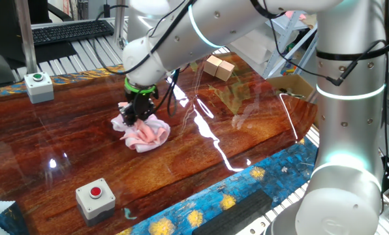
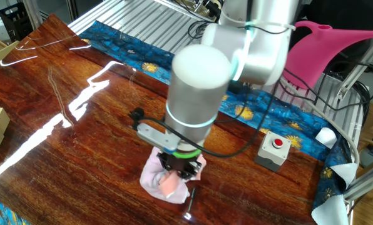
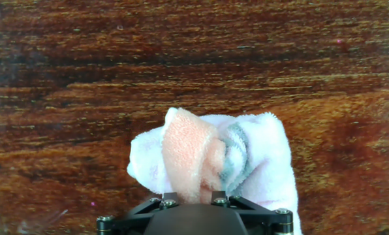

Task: Clean the table with a cloth

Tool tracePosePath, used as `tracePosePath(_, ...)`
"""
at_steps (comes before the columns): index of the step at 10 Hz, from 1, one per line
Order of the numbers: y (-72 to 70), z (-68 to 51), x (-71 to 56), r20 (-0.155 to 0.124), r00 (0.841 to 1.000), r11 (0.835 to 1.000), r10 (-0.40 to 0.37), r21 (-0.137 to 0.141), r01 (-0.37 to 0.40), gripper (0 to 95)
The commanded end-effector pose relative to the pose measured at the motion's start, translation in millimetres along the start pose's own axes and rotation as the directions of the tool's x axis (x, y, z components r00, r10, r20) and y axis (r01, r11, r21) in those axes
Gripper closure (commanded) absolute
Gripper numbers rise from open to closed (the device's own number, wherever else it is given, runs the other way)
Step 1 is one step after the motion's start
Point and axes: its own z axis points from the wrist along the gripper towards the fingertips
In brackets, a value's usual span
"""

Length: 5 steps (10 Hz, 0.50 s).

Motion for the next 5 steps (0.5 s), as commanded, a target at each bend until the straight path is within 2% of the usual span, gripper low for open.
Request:
tracePosePath(1, -9.1, 8.6, 1.0, -0.002, 1.0, 1.0, -0.016, -0.004, 0.016, 95.0)
tracePosePath(5, -25.4, 3.1, -1.4, -0.011, 0.999, 0.999, -0.042, -0.011, 0.041, 95.0)
